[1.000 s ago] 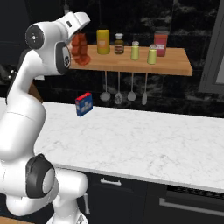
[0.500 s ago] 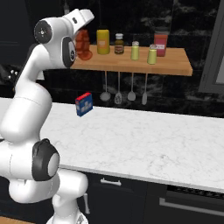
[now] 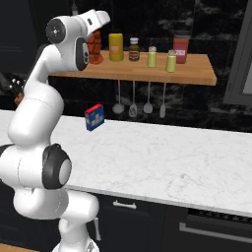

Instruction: Put the shaker and condiment bottle from the counter next to their counterparts in the cabinet.

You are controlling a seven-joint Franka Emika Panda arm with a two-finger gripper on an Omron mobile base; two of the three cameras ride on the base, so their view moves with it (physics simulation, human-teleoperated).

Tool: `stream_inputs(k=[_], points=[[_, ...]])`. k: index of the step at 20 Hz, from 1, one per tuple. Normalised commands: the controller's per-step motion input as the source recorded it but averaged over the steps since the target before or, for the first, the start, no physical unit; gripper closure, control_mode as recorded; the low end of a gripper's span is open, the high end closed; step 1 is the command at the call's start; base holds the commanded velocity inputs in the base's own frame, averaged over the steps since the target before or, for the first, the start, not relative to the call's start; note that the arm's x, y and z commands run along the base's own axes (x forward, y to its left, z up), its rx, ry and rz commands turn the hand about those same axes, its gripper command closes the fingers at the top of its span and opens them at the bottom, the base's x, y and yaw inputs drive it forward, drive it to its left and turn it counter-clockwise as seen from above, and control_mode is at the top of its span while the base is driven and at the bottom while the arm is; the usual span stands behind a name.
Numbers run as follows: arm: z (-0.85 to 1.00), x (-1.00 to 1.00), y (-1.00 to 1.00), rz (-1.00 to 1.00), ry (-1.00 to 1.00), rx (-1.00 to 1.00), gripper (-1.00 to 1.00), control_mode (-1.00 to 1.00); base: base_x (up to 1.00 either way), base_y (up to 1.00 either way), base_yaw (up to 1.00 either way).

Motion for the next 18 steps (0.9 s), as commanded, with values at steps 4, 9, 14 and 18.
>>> stream_inputs(k=[4, 9, 14, 18], points=[[-0.14, 0.03, 0.02, 0.0, 0.0, 0.07, 1.0, -1.0, 0.0, 0.0, 0.0], [-0.38, 0.01, 0.19, 0.0, 0.0, 0.0, 1.0, -1.0, 0.0, 0.0, 0.0], [-0.41, 0.13, 0.02, 0.0, 0.02, 0.0, 1.0, -1.0, 0.0, 0.0, 0.0], [-0.42, 0.13, 0.1, 0.0, 0.0, 0.0, -1.0, -1.0, 0.0, 0.0, 0.0]])
